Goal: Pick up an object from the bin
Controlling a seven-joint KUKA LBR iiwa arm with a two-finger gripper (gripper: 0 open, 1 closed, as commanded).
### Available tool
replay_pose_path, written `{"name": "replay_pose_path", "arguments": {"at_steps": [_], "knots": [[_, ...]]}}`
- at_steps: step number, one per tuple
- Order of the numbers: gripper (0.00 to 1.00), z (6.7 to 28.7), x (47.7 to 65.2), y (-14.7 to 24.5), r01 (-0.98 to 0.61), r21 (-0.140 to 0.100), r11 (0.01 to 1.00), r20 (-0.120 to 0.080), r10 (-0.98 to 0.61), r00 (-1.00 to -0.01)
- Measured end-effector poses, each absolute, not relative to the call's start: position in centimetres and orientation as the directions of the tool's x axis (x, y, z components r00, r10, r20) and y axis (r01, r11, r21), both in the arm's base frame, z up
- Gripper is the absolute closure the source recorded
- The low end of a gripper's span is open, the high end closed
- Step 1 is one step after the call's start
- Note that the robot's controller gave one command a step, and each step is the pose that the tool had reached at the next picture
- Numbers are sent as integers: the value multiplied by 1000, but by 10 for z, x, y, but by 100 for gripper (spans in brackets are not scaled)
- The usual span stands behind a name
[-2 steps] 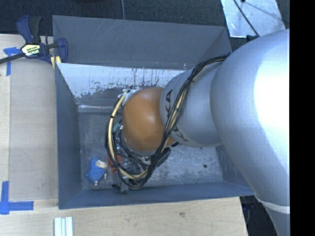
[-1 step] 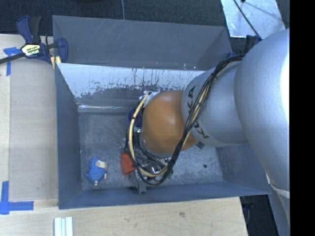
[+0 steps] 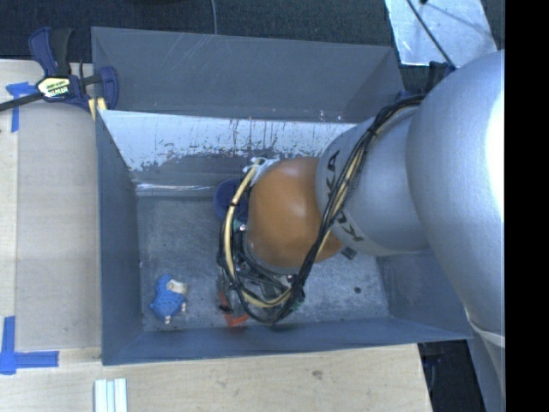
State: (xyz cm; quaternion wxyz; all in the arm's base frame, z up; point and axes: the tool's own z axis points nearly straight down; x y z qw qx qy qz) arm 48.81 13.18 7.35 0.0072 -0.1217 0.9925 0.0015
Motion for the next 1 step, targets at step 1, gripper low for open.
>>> {"name": "replay_pose_path", "arguments": {"at_steps": [1], "knots": [[100,270,502,121,-681,-5,733,-9,-681,-733]]}}
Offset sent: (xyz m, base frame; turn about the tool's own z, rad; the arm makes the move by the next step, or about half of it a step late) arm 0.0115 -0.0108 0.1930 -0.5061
